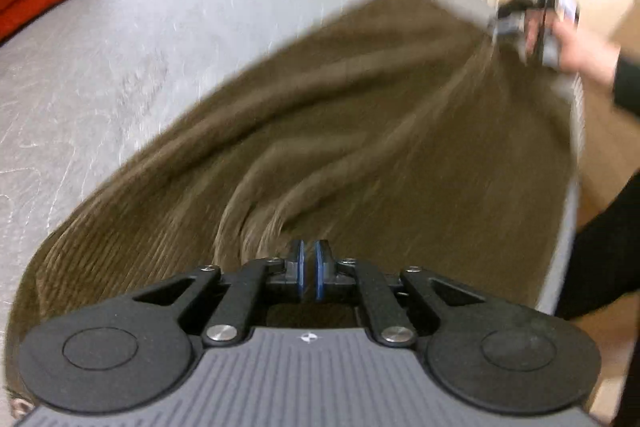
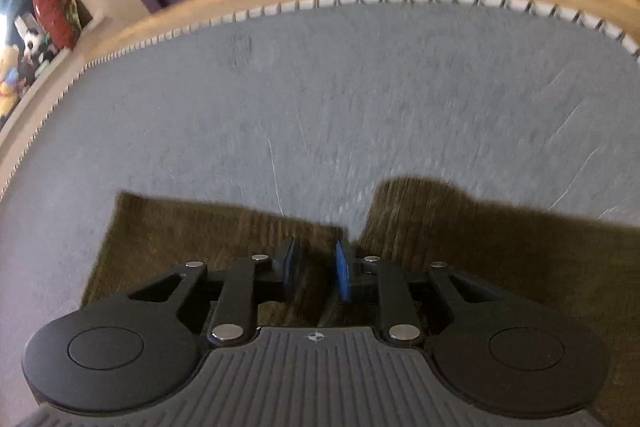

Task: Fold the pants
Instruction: 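Grasp the pants edge with the left tool and spread it flat while the right tool smooths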

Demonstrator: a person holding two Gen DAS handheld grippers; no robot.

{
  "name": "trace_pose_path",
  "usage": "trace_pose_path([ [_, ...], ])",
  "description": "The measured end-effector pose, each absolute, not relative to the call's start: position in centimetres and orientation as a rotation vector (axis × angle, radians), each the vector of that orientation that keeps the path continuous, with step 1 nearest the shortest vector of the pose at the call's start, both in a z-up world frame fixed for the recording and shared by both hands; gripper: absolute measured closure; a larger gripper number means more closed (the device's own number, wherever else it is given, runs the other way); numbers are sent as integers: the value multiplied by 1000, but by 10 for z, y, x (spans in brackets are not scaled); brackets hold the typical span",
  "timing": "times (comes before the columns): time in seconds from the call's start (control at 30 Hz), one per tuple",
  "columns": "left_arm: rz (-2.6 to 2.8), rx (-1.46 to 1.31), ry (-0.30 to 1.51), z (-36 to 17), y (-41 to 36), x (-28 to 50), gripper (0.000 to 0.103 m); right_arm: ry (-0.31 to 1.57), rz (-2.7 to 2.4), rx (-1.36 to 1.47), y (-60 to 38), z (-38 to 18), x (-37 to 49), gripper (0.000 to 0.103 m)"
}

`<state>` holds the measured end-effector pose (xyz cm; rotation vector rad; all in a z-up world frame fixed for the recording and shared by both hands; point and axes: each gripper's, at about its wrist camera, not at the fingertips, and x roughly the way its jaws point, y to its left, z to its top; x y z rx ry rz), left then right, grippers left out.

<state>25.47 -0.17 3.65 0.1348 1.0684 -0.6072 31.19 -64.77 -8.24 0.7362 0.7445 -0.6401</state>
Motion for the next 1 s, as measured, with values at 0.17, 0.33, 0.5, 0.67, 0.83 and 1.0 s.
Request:
trace_pose_path([
  [0.17,-477,-82,1079,17,22,269,96,614,-565,685,-621,-27,306,80],
  [0.33,-393,13,1220,-26,10,261,95,555,-322,623,-564,39,292,80],
  [0.5,-378,-99,1114,31,36,239,94,523,4,500,-494,107,246,62],
  [0.67,-281,-131,1045,92,85,201,94,583,246,418,-423,131,190,60],
  [0.83,-203,-134,966,122,142,149,91,711,402,398,-352,113,150,60],
  [1.0,-93,-280,1013,78,205,102,91,817,576,244,-268,85,103,60],
])
